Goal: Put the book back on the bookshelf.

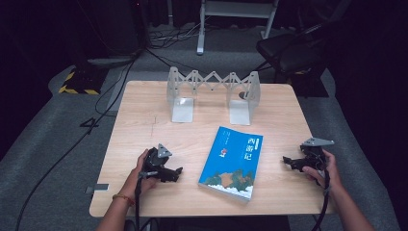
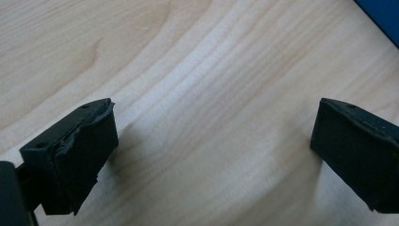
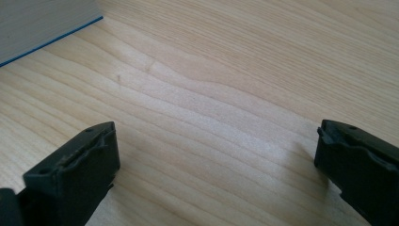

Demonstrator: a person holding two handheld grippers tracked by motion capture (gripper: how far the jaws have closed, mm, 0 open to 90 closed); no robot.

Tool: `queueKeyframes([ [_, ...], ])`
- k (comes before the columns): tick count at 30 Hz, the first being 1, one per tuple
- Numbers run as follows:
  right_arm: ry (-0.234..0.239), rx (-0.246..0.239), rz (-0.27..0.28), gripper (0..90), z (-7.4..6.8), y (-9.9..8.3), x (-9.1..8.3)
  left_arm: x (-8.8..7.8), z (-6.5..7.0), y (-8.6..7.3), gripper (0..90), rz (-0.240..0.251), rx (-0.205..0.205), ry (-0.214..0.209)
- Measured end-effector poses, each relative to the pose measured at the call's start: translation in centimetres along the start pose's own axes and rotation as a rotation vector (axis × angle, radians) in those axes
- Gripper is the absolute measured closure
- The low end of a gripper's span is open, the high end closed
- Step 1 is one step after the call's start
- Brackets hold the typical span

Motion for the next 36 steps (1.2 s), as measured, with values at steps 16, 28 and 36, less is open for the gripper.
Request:
queueKeyframes([
  [16, 0.088, -0.099, -0.007, 7.7, -1.4, 0.3, 0.0, -0.7, 2.9, -1.0, 0.1, -0.008, 0.211, -0.166],
  [28, 0.228, -0.272, 0.031, 22.6, -8.1, 2.4, -0.2, 0.6, 7.0, 0.6, 0.2, -0.007, 0.281, -0.226],
  [36, 0.264, -0.341, -0.008, 25.0, -10.8, 2.7, 0.3, 1.2, 7.7, 1.4, 0.2, -0.006, 0.272, -0.22],
])
Point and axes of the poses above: each handheld gripper's, and its own axes: x roughly forward along the jaws, y roughly out of its top, z roughly to its right, the point moved 4 cm from there along x, roughly forward along the jaws, and after that the axes turned 4 degrees about -z, right-handed, at the moved point
